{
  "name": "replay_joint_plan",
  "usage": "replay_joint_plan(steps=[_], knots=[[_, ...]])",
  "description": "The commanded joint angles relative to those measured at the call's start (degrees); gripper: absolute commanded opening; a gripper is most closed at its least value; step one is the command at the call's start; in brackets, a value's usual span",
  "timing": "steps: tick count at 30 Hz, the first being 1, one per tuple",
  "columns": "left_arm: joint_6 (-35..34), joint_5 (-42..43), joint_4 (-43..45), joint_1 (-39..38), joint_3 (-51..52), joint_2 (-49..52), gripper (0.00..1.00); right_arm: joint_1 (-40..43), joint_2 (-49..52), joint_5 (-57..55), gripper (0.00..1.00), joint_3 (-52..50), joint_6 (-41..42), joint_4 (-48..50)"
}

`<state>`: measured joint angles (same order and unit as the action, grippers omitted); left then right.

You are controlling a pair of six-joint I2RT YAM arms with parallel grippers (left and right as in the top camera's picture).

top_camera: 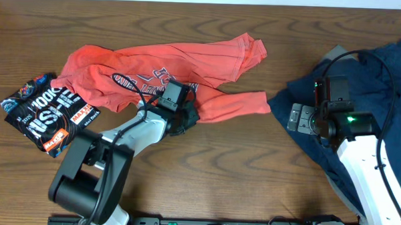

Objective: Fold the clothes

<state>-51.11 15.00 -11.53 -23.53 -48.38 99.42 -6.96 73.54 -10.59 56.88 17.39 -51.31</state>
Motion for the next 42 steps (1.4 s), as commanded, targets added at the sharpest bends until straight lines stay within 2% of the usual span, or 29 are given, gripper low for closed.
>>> replay_joint_plan(steps=[1,4,7,10,12,13,14,17,19,20,24,30,35,40,42], knots=[[3.74,-0.28,-10.40,2.03,1.70,-1.60,0.06,0.94,-0.13,-1.27,0.99,0.44,0.11,-0.15],[9.77,-3.28,-21.97,5.51,1.70,-6.21,0.06,1.84,-0.13,-1.42,0.99,0.44,0.13,-0.15],[11.26,-10.82,-30.82,11.87,1.70,-12.22,0.06,3.10,-0.13,-1.42,0.99,0.44,0.11,-0.15],[15.26,-11.06,-32.61,20.13,1.70,-18.51,0.06,3.80,-0.13,-1.38,0.99,0.44,-0.28,-0.35],[15.50,-8.85,-32.48,24.70,1.70,-21.92,0.10,3.96,-0.13,-1.38,0.99,0.44,-0.31,-0.46],[15.52,-6.38,-32.37,27.30,1.70,-23.87,0.17,3.96,-0.13,-1.40,0.99,0.44,-0.31,-0.55],[15.52,-4.55,-32.41,28.76,1.70,-25.03,0.35,3.96,-0.13,-1.38,0.99,0.42,-0.31,-0.59],[15.47,-0.28,-34.75,30.84,1.70,-27.10,0.69,3.96,-0.13,-1.38,0.99,0.42,-0.28,-0.55],[15.47,2.38,-37.35,30.45,1.73,-27.17,0.83,3.96,-0.13,-1.36,0.99,0.44,-0.28,-0.55],[15.41,2.99,-38.69,29.99,1.77,-27.02,0.86,3.96,-0.13,-1.38,0.99,0.42,-0.28,-0.55],[15.28,3.41,-42.53,26.67,2.69,-26.29,0.88,3.96,-0.13,-1.38,0.99,0.44,-0.28,-0.55],[10.95,3.43,-39.78,22.40,8.41,-26.12,0.88,3.96,-0.13,-1.18,0.99,0.42,-0.28,-0.72],[4.87,4.33,-33.94,18.97,14.38,-26.10,0.87,3.96,-0.13,-1.09,0.99,0.44,-0.28,-0.81],[0.17,7.50,-23.74,15.04,19.89,-26.05,0.86,3.93,-0.13,2.21,0.99,0.44,-1.03,-0.81],[-0.48,7.54,-20.04,14.16,20.72,-26.05,0.76,3.93,-0.13,5.07,0.99,0.42,-2.64,-0.79]])
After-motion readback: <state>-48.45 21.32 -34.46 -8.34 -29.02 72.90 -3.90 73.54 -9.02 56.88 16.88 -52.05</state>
